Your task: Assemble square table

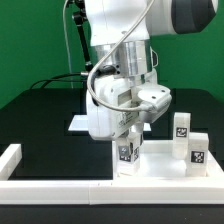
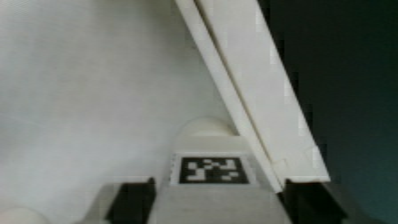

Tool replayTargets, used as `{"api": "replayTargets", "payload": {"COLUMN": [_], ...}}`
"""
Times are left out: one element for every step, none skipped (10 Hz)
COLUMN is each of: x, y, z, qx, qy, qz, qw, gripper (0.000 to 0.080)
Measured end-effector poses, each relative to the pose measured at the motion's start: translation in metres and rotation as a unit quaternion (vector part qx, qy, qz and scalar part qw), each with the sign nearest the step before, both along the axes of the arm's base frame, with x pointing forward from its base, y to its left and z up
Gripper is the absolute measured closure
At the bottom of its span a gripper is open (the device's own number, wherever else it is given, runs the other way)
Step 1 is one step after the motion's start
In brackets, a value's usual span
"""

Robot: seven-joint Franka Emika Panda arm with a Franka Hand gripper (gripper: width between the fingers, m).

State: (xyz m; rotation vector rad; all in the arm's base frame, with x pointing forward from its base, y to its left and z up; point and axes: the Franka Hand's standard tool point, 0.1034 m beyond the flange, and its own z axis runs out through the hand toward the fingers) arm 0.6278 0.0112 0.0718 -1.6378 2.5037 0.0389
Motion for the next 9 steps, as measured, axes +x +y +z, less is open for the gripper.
{"api": "replayTargets", "payload": {"x": [-0.0001,-0.0004,-0.0002,0.0010,0.0007,0.0007,0.0008,0.0008,0.0014], "y": [0.0005,0.0047,0.0067,0.0066,0.0061,0.0050,0.0044,0.0040,0.0023], "z": [-0.0001,-0.0003,0.0008,0.0021,0.0011,0.0011,0.0011,0.0011,0.0018], "qx": [-0.007,-0.025,-0.039,-0.048,-0.047,-0.053,-0.057,-0.061,-0.075], "qy": [-0.001,-0.006,-0.012,-0.018,-0.018,-0.020,-0.023,-0.026,-0.028], "qz": [0.030,0.126,0.234,0.303,0.297,0.341,0.376,0.407,0.496], "qw": [1.000,0.992,0.971,0.952,0.954,0.938,0.925,0.911,0.865], "gripper": [0.0295,0.0181,0.0159,0.0159,0.0151,0.0151,0.0151,0.0151,0.0151]}}
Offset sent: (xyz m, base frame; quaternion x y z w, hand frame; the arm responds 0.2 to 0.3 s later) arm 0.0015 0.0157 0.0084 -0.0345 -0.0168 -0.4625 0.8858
